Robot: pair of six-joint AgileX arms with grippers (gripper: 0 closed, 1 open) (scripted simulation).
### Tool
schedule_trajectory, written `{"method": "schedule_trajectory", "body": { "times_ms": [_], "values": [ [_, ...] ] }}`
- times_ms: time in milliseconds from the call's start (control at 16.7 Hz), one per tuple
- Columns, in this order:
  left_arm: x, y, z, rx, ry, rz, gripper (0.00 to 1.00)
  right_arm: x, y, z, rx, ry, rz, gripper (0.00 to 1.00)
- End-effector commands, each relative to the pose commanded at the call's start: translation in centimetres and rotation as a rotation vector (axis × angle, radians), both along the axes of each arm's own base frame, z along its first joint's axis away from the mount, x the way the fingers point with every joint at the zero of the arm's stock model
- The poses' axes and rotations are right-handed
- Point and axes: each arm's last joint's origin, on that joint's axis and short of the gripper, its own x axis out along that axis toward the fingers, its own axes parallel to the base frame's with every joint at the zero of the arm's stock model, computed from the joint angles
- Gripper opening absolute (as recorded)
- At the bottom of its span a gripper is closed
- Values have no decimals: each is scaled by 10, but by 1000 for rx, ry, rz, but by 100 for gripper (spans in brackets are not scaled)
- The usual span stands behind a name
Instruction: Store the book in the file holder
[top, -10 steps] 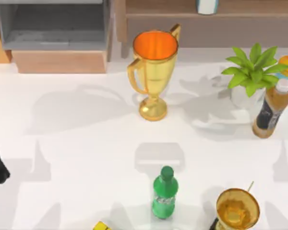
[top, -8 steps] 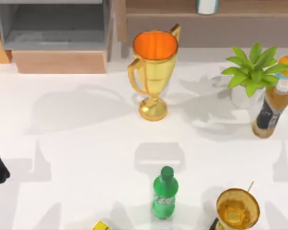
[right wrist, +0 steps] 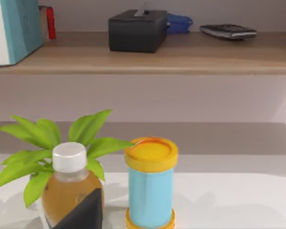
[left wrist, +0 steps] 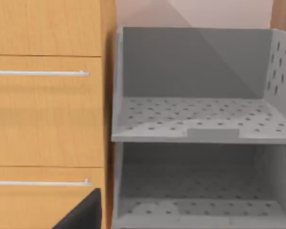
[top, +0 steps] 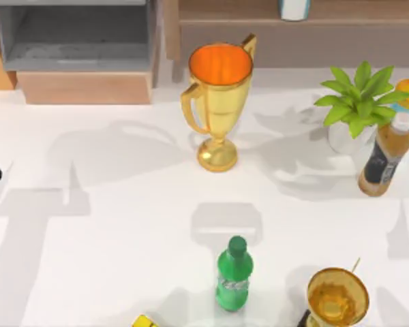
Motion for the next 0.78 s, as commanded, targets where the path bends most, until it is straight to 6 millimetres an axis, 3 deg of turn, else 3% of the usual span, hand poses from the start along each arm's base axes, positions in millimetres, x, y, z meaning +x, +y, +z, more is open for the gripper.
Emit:
{"method": "schedule_trajectory", "body": {
  "times_ms": [240,420,600,780],
  "values": [
    [55,-33,71,-12,2,-23,100,0,0,0,0,0,0,100],
    [119,-83,104,-15,16,-38,100,0,0,0,0,0,0,100],
    [183,-157,107,-12,33,-48,100,0,0,0,0,0,0,100],
    [234,-238,78,-3,47,-48,100,0,0,0,0,0,0,100]
  ]
}}
